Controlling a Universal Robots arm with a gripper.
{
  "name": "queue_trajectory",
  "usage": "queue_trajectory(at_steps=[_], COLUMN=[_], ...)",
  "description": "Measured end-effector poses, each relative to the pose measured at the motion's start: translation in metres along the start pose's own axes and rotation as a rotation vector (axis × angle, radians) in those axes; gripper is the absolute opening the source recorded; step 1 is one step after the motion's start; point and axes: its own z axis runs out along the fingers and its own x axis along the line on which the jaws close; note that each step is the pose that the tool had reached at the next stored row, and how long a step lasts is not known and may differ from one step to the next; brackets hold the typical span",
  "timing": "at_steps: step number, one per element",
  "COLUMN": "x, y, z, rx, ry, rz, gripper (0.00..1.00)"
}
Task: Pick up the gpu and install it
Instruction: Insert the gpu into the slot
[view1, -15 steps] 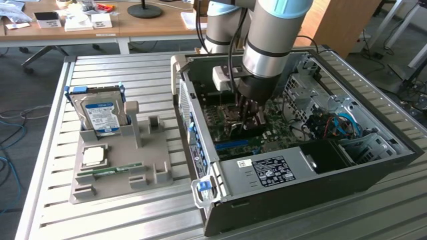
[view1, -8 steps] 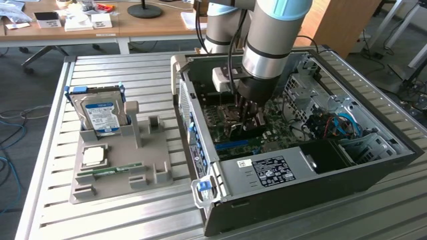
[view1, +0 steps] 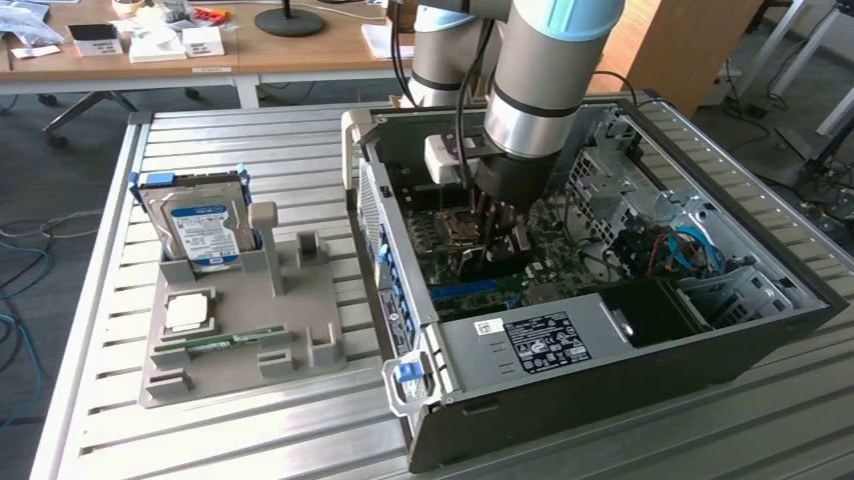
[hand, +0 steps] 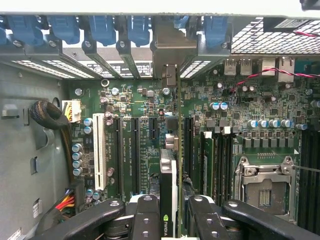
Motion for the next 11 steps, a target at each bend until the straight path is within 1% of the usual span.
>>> queue_trajectory(at_steps=[11], x=[0.0003], y=[0.0001], z=[0.0089], rx=[0.0005], ry=[-0.0001], rz=[0.0], gripper=[0.27])
